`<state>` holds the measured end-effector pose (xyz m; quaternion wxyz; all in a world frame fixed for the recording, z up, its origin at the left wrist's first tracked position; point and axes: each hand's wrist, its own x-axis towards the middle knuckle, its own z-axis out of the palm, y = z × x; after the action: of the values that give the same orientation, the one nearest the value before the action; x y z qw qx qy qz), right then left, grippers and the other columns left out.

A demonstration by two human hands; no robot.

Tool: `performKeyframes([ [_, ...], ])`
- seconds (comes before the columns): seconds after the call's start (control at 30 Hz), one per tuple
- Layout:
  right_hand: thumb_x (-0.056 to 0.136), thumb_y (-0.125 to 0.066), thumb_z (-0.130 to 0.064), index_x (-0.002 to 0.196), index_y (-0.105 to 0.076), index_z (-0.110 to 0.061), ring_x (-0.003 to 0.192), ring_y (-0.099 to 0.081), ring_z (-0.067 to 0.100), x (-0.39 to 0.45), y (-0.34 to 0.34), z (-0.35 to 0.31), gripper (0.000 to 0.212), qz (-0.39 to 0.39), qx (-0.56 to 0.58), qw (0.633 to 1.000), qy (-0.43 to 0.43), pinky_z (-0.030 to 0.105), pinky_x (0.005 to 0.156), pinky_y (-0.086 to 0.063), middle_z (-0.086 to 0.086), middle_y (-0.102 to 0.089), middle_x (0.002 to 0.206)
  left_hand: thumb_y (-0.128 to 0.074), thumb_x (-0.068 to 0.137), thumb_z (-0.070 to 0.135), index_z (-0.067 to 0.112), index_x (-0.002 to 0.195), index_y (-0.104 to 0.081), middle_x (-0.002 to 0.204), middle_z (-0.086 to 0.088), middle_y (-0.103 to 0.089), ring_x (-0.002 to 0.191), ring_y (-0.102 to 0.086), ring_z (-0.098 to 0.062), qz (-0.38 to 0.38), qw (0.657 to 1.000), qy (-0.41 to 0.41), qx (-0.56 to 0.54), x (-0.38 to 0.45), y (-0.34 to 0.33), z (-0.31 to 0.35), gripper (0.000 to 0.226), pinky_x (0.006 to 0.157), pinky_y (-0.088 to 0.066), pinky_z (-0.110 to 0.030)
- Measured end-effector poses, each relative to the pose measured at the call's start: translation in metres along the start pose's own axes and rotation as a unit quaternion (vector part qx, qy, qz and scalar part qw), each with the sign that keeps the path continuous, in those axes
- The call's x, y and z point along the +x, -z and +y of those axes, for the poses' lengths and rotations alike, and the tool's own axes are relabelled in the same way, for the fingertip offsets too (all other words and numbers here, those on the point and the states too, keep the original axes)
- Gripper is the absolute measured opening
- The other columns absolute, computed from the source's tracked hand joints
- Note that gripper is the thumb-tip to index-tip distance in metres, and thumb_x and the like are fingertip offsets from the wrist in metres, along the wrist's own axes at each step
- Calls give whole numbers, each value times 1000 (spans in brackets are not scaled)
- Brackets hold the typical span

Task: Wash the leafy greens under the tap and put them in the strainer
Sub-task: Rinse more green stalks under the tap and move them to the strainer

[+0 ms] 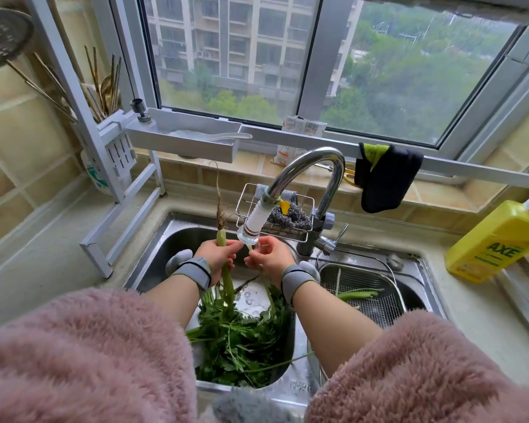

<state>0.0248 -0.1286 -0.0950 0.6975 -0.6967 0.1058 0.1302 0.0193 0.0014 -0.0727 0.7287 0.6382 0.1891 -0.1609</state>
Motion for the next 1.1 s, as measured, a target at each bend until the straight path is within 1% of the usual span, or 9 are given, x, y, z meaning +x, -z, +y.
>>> performKeyframes([
  [0.23,80,-62,12,78,-44,-11,69,-58,21,-1,-1,0,29,-25,-36,999,20,41,83,-53,6,-53,74,-63,85,1,8,75,-58,68,-9,-53,54,-40,-12,-4,999,6,33,3,-2,4,13,53,-37,-22],
  [0.4,90,-59,-8,95,-56,-6,64,-55,14,-2,-1,-1,7,-46,-158,985,48,22,69,-52,4,-58,74,-67,83,5,9,74,-60,67,-9,-56,56,-43,-16,36,998,-38,19,11,4,9,11,53,-39,-24],
  [0.47,91,-58,-16,95,-65,-4,55,-50,8,-2,5,5,15,-48,-241,968,57,13,57,-45,-2,-57,64,-66,84,7,11,74,-60,64,-6,-57,50,-38,-13,66,996,-56,5,15,12,17,12,50,-37,-23],
  [0.53,92,-57,-20,98,-69,-2,54,-49,5,-3,11,11,22,-42,-271,960,47,13,56,-42,-4,-58,63,-66,84,8,11,75,-60,57,-1,-61,46,-39,-11,83,994,-75,3,18,19,24,11,46,-37,-20],
  [0.7,92,-56,-12,105,-67,-2,58,-50,-3,-5,19,20,20,-64,-336,939,30,0,51,-36,4,-69,86,-65,84,7,15,71,-58,43,9,-62,53,-45,-12,128,983,-122,-56,17,33,40,17,44,-38,-16],
  [0.8,92,-57,-11,95,-67,-6,64,-57,8,-6,20,26,12,-59,-299,952,5,15,66,-49,0,-63,74,-65,85,6,16,68,-57,42,10,-61,51,-48,-12,155,973,-153,-79,15,39,49,21,47,-38,-18],
  [0.9,96,-50,-14,76,-62,-13,63,-59,14,-6,17,24,23,-47,-191,980,-15,23,63,-52,4,-62,71,-64,85,6,15,68,-57,41,10,-61,33,-45,-2,164,969,-167,-81,14,43,52,21,39,-38,-13],
  [1.0,93,-50,-1,86,-59,-8,67,-60,13,-5,12,17,14,-43,-93,994,-24,19,60,-53,5,-62,75,-64,86,7,15,70,-57,45,9,-63,31,-43,-2,162,969,-165,-83,16,48,52,19,39,-38,-13],
  [1.1,88,-50,13,105,-55,1,70,-61,11,-1,6,11,21,-16,-5,1000,-15,16,63,-55,6,-61,79,-63,86,7,15,69,-56,45,10,-63,32,-41,-1,160,969,-165,-91,16,50,50,20,39,-36,-13],
])
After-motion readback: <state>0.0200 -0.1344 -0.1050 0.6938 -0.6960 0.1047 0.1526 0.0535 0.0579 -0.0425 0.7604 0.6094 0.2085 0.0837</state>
